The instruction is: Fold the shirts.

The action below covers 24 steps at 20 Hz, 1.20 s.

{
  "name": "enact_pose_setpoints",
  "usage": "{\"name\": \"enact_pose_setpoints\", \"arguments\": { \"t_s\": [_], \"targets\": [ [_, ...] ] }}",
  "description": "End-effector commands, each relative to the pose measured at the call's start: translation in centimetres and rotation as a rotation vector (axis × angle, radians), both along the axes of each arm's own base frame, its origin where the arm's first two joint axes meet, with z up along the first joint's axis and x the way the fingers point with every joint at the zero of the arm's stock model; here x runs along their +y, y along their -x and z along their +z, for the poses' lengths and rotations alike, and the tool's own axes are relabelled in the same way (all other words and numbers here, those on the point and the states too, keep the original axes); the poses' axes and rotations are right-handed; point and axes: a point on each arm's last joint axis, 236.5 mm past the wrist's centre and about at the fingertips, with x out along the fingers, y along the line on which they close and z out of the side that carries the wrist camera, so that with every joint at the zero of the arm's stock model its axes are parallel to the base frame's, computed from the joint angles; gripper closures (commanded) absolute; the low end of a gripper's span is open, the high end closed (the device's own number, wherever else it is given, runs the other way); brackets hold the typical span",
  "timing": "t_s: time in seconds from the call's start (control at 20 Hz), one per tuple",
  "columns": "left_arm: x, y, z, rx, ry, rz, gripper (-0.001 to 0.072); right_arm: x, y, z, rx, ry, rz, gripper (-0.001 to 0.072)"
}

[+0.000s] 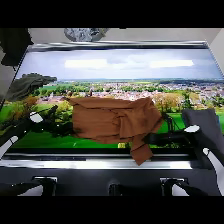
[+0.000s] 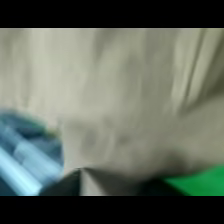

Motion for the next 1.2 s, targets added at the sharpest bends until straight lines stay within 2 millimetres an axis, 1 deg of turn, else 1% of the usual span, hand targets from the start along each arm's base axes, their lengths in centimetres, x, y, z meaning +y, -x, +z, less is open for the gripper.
{"name": "enact_pose_setpoints", "arguments": {
  "t_s": [0.0,0.05,0.1,0.15,0.2,0.25,0.3,0.35,0.4,0.45,0.5,0.55,0.6,0.65,0.7,0.75,0.8,0.85,0.95,1.0,1.05,1.1,1.15],
  "targets": [
    [0.0,-0.1,0.8,-0.025,0.004,-0.012,0.0670,0.3,-3.0,0.0,-0.073,0.011,-0.109,0.0616],
    [0.2,-0.3,1.1,-0.039,0.002,-0.014,0.0670,0.6,-3.1,0.7,-0.083,-0.001,-0.077,0.0663],
    [0.3,-0.7,1.9,-0.069,0.002,-0.033,0.0671,1.0,-3.3,1.9,-0.120,-0.011,-0.009,0.0663],
    [0.5,-1.7,3.8,-0.132,0.001,-0.061,0.0672,1.2,-3.8,3.8,-0.182,-0.006,0.075,0.0663],
    [0.7,-3.0,6.5,-0.218,-0.006,-0.082,0.0672,0.9,-4.6,6.5,-0.261,0.026,0.154,0.0663],
    [1.1,-4.9,10.6,-0.345,-0.026,-0.082,0.0672,0.1,-5.8,9.6,-0.358,0.088,0.215,0.0663],
    [1.6,-6.7,16.1,-0.501,-0.053,-0.078,0.0672,-1.0,-7.6,14.3,-0.498,0.180,0.252,0.0663],
    [2.3,-8.0,22.3,-0.668,-0.088,-0.068,0.0672,-2.1,-9.5,20.0,-0.666,0.278,0.254,0.0663],
    [2.9,-8.4,29.4,-0.845,-0.117,-0.048,0.0672,-3.2,-10.8,27.2,-0.859,0.389,0.230,0.0663],
    [3.8,-7.9,37.4,-1.043,-0.149,-0.011,0.0672,-4.6,-11.1,36.1,-1.088,0.522,0.170,0.0663],
    [4.6,-6.2,44.7,-1.222,-0.173,0.032,0.0672,-5.8,-9.8,44.9,-1.310,0.645,0.082,0.0663],
    [5.5,-3.5,51.9,-1.399,-0.192,0.094,0.0672,-6.7,-6.6,53.6,-1.531,0.760,-0.025,0.0663],
    [6.1,-0.5,57.6,-1.540,-0.199,0.151,0.0672,-7.2,-2.4,60.6,-1.711,0.835,-0.133,0.0664],
    [6.1,2.3,61.1,-1.630,-0.194,0.181,0.0672,-7.2,1.5,65.0,-1.829,0.845,-0.224,0.0664],
    [5.6,4.7,63.5,-1.695,-0.179,0.187,0.0672,-6.9,4.7,67.7,-1.905,0.823,-0.282,0.0664],
    [5.1,6.3,64.8,-1.733,-0.159,0.185,0.0672,-6.5,6.8,68.8,-1.938,0.798,-0.307,0.0664],
    [4.9,7.5,65.6,-1.759,-0.152,0.188,0.0672,-6.1,7.8,69.0,-1.942,0.781,-0.309,0.0664],
    [4.8,8.2,65.8,-1.770,-0.152,0.190,0.0672,-5.9,8.2,68.9,-1.937,0.778,-0.299,0.0664],
    [4.8,8.3,65.9,-1.771,-0.153,0.189,0.0672,-5.9,7.6,68.1,-1.905,0.790,-0.272,0.0664],
    [4.9,7.8,65.4,-1.753,-0.159,0.184,0.0672,-6.1,6.9,67.6,-1.885,0.797,-0.264,0.0664],
    [5.0,7.1,64.4,-1.714,-0.178,0.173,0.0671,-6.3,6.0,67.2,-1.863,0.796,-0.261,0.0664],
    [5.1,5.8,62.7,-1.646,-0.197,0.149,0.0671,-6.5,4.7,66.6,-1.830,0.788,-0.253,0.0664],
    [5.1,4.3,60.6,-1.565,-0.209,0.122,0.0672,-6.6,2.9,65.4,-1.783,0.780,-0.230,0.0664]
  ]
}}
